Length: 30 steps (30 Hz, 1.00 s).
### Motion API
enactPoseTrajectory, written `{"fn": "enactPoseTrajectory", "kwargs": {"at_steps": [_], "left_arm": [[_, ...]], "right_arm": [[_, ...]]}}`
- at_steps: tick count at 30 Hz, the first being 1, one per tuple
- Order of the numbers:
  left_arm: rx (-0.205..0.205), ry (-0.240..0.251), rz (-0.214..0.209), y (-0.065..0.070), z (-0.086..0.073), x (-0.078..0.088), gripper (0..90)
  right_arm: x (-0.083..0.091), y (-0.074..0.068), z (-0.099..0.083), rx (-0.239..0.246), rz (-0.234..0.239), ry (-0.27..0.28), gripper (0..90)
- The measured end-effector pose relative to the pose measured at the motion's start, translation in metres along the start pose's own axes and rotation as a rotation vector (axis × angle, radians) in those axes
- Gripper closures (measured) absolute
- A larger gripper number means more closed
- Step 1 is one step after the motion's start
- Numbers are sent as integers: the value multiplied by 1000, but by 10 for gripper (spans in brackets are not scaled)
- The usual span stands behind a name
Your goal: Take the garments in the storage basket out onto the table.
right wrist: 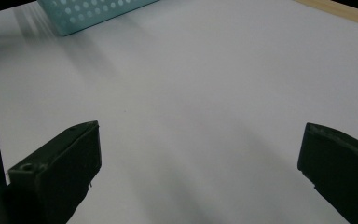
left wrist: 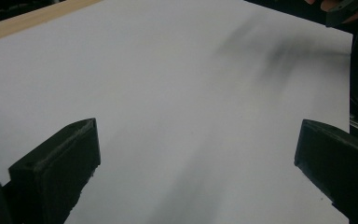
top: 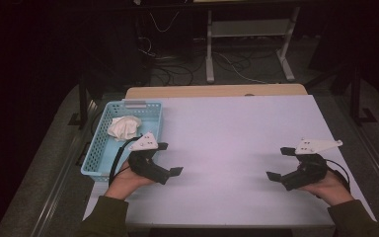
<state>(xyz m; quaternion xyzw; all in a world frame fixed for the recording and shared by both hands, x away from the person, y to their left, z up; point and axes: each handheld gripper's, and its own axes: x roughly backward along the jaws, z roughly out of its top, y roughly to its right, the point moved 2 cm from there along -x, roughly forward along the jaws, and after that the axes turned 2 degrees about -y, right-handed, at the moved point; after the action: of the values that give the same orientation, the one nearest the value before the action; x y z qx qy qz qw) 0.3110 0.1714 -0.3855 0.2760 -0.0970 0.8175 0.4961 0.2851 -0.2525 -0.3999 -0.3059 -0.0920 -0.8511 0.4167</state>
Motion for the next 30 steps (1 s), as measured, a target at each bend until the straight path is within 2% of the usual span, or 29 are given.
{"fn": "enactPoseTrajectory", "kwargs": {"at_steps": [13, 22, 30], "left_arm": [[3, -5, 2, 1, -1, 0, 0], [4, -8, 11, -1, -1, 1, 0], [3, -9, 15, -3, 2, 2, 0]], "right_arm": [[-2, 2, -2, -8, 5, 7, 0], [-2, 6, -7, -21, -23, 16, 0], [-5, 7, -10, -30, -12, 18, 0]]}}
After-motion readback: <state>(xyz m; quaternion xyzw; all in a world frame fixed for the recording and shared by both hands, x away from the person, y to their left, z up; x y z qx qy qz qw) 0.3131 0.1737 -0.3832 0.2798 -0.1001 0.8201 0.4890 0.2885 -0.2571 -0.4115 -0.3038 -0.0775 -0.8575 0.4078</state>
